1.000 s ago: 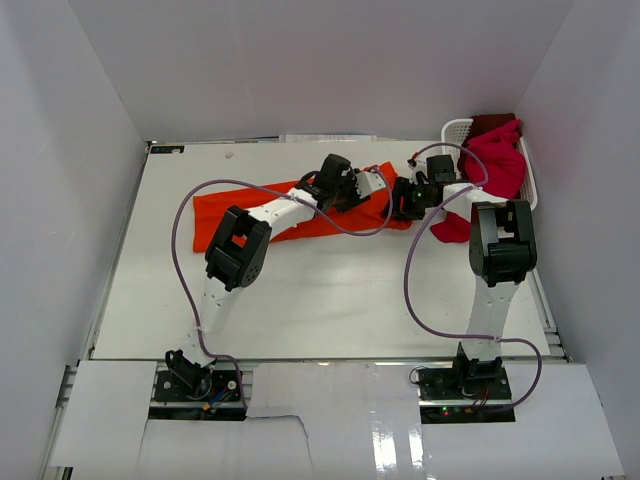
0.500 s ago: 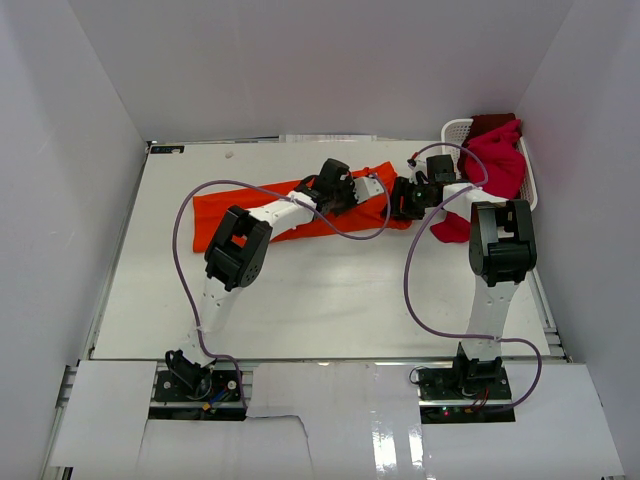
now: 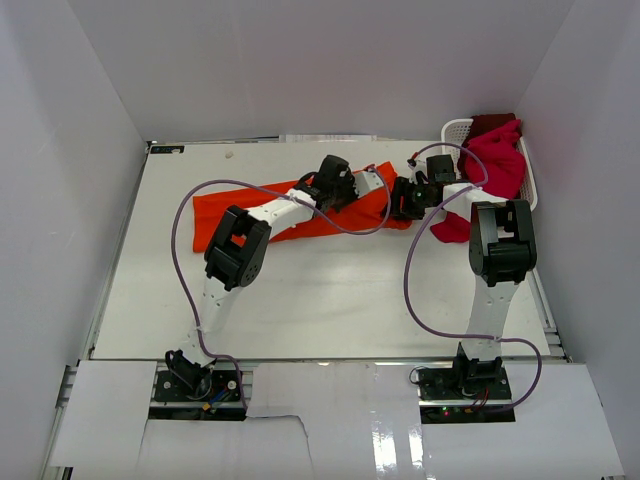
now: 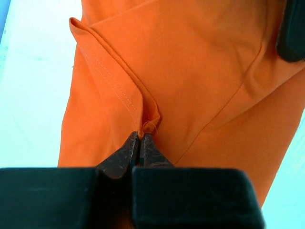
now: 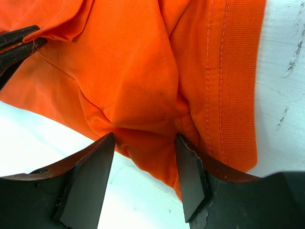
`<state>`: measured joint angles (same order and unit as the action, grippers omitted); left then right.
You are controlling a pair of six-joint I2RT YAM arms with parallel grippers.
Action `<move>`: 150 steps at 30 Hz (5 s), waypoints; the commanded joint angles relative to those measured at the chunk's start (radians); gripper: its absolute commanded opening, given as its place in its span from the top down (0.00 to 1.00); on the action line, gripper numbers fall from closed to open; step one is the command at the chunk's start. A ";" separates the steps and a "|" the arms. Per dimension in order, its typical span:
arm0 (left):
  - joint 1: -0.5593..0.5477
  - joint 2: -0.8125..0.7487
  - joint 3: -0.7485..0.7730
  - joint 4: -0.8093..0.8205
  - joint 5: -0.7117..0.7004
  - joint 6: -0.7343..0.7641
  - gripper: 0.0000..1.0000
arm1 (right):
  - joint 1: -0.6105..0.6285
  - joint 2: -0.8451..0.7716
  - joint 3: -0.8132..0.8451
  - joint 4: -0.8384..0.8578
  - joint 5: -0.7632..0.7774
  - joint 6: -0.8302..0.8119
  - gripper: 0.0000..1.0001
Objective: Fold and stack the t-shirts
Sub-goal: Fold the other side of the tshirt into a rectangle
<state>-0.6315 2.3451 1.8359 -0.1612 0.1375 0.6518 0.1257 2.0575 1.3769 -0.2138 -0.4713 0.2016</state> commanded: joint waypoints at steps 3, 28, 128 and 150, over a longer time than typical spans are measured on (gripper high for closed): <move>0.018 -0.037 0.045 0.022 0.013 -0.041 0.94 | 0.002 0.036 0.001 -0.019 0.019 -0.010 0.39; 0.139 0.042 0.088 0.097 0.097 -0.336 0.71 | 0.002 0.035 -0.002 -0.021 0.013 -0.013 0.39; 0.934 -0.778 -0.883 -0.199 0.137 -1.048 0.16 | 0.003 0.010 0.159 -0.346 0.211 -0.157 0.92; 0.948 -0.598 -0.851 -0.199 0.168 -1.046 0.47 | 0.003 -0.003 0.151 -0.337 0.194 -0.160 0.91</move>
<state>0.3126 1.7264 0.9829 -0.3458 0.3008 -0.4057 0.1265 2.0766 1.5024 -0.5453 -0.2638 0.0483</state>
